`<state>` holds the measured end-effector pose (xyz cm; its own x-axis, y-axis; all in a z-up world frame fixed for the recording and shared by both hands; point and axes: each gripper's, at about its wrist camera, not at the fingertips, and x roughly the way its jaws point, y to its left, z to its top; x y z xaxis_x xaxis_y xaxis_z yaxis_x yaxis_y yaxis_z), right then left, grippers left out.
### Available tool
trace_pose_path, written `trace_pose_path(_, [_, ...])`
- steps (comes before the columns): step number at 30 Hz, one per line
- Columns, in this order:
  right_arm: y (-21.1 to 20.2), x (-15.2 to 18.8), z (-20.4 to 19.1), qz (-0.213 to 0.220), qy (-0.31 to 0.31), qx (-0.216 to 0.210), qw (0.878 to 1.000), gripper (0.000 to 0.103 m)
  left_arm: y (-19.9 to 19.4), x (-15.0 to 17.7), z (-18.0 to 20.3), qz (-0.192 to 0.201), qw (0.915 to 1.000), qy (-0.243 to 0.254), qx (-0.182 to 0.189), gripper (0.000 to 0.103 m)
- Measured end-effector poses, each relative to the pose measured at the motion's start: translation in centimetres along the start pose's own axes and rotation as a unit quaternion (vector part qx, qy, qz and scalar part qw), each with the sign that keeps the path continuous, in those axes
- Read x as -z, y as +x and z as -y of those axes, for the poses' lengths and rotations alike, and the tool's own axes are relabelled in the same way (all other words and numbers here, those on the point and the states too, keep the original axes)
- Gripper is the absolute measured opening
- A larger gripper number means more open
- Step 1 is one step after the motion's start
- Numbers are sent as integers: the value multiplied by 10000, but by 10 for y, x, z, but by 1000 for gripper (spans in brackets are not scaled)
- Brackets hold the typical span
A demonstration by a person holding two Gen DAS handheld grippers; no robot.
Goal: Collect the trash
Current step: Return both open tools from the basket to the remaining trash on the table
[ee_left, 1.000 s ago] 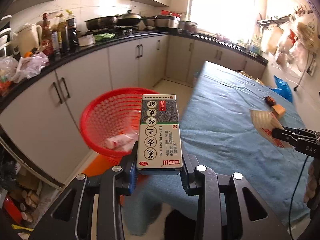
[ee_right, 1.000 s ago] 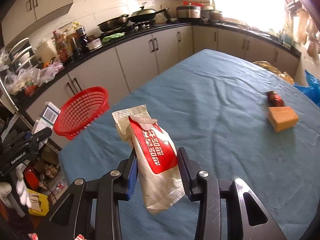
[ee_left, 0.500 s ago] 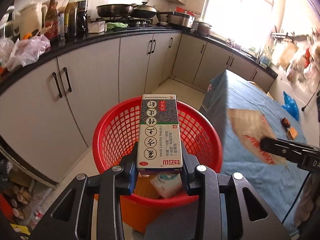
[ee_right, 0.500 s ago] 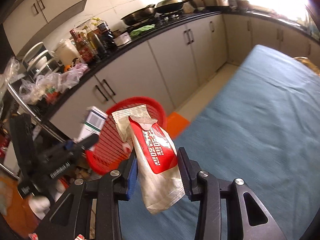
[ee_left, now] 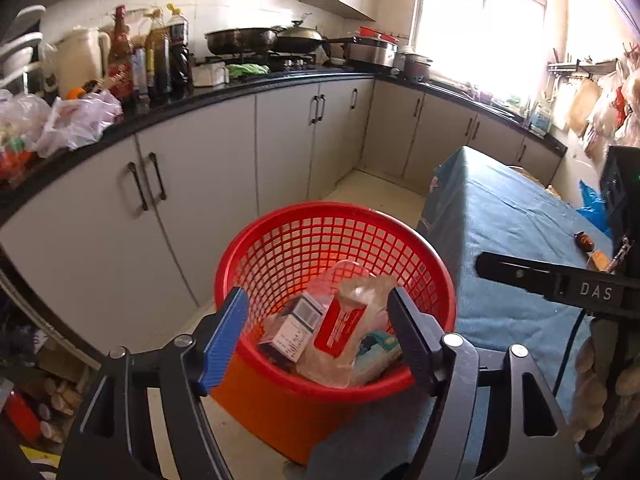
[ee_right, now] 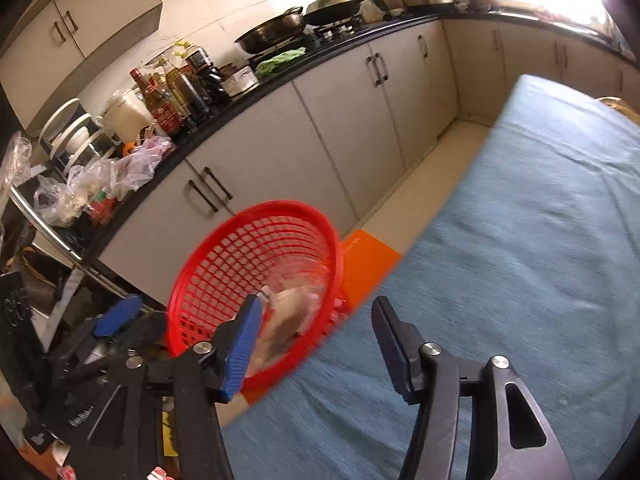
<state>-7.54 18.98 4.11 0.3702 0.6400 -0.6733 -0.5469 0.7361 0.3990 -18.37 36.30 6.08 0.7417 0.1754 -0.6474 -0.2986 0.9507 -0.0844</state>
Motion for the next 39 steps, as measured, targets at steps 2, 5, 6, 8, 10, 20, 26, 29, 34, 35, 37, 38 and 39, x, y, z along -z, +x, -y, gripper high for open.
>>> trace_pose_path(2, [-11,5,8,44,5,142,9999,66,-7,5,3,50,9998,22,-169,77])
trace_pose_path(5, [-25,14,18,85,55,245,9996,68,-17,13,12,74,9990,120,-421,78])
trace_pose_path(6, [-30,17,21,91,61,306,9995,68,-19,15,15,75,9987,158,-487,78])
trace_pose_path(8, [-37,23,26,107,62,374,9992,69,-25,20,22,96,9977,234,-629,78])
trace_pose_path(10, [-44,31,30,120,62,437,9990,69,-30,24,30,115,9966,322,-749,78])
trace_pose_path(20, [-82,60,53,275,136,668,9973,73,-46,42,74,108,9926,841,-866,78])
trace_pose_path(26, [-106,74,70,382,182,833,9956,75,-48,48,98,56,9911,1066,-800,78])
trace_pose_path(29, [-113,79,81,407,266,882,9949,76,-50,51,110,47,9900,1185,-767,79])
trace_pose_path(34, [-124,86,105,429,439,1010,9930,77,-49,54,127,-52,9900,1280,-589,79])
trace_pose_path(35, [-127,88,112,433,480,1035,9925,77,-48,55,132,-106,9907,1276,-471,79])
trace_pose_path(37, [-133,91,128,438,610,1119,9909,78,-45,56,137,-198,9913,1277,-261,79])
trace_pose_path(38, [-135,92,132,439,653,1164,9901,78,-43,56,143,-262,9913,1287,-111,79])
trace_pose_path(39, [-140,93,143,443,738,1257,9883,78,-41,58,149,-322,9909,1307,29,79])
